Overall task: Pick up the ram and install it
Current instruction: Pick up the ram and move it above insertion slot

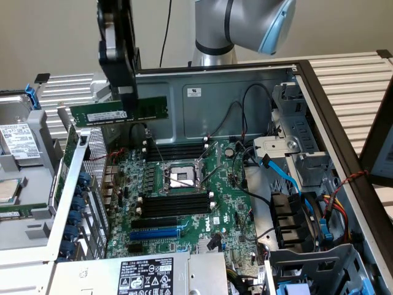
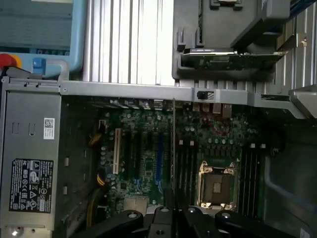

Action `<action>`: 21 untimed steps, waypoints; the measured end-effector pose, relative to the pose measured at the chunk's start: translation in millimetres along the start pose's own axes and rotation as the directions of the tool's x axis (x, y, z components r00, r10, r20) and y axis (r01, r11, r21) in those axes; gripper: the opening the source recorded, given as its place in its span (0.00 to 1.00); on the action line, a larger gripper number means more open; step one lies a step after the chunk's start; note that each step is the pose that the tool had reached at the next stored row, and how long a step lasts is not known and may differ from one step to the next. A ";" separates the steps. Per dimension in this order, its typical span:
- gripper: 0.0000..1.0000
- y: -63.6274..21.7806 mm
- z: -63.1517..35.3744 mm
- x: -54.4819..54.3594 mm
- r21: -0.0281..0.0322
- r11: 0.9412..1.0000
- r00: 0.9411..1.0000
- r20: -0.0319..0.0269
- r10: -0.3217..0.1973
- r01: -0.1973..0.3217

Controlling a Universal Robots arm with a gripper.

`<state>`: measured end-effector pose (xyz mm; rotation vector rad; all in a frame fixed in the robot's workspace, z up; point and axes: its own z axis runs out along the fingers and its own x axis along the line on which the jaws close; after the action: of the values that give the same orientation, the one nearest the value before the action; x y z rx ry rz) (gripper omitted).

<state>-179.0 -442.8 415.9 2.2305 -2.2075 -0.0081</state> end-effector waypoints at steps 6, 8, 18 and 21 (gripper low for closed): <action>0.13 -27.5 5.6 -0.3 0.009 1.000 1.000 -0.002 0.000 0.000; 0.13 -36.6 7.1 -1.4 0.012 1.000 1.000 -0.003 0.000 0.000; 0.13 -65.8 10.8 -19.4 0.024 1.000 1.000 -0.008 0.000 0.000; 0.13 -67.8 14.3 -24.8 0.024 1.000 1.000 -0.008 0.000 0.000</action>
<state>-111.5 -417.2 401.3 2.2387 -2.2154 0.0274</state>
